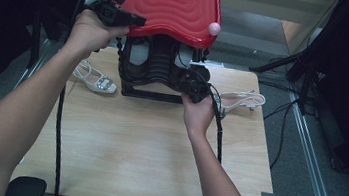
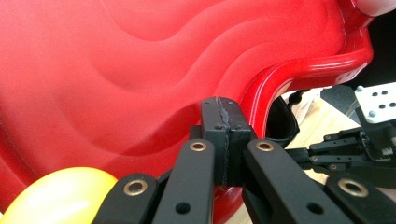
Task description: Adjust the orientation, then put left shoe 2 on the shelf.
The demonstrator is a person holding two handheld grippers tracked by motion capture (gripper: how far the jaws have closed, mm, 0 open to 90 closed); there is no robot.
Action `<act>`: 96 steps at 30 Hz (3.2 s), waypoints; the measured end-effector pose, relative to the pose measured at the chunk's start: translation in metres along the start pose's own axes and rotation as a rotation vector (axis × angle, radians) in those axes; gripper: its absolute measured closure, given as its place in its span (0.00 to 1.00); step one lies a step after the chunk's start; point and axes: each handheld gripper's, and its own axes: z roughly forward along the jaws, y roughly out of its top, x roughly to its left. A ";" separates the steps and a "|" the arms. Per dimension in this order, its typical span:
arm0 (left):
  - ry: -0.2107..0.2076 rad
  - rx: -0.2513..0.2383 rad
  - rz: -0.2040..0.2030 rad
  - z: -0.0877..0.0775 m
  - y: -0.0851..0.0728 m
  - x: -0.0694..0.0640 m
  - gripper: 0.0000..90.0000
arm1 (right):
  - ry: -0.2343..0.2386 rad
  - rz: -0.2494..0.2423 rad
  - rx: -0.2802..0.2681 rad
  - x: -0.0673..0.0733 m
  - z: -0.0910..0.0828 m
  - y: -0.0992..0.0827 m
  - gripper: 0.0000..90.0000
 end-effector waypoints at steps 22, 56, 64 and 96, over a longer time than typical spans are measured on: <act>-0.032 -0.040 -0.012 -0.009 0.003 -0.001 0.90 | 0.068 -0.018 0.033 -0.004 -0.019 -0.035 0.99; -0.077 0.068 -0.025 -0.060 -0.089 0.011 0.55 | 0.180 -0.051 0.090 -0.033 -0.043 -0.102 0.80; -0.077 0.066 -0.047 -0.054 -0.113 0.017 0.59 | 0.177 -0.039 0.066 -0.042 -0.047 -0.111 0.80; -0.004 0.136 -0.150 0.003 -0.201 0.084 1.00 | 0.152 -0.045 0.048 -0.046 -0.051 -0.120 0.80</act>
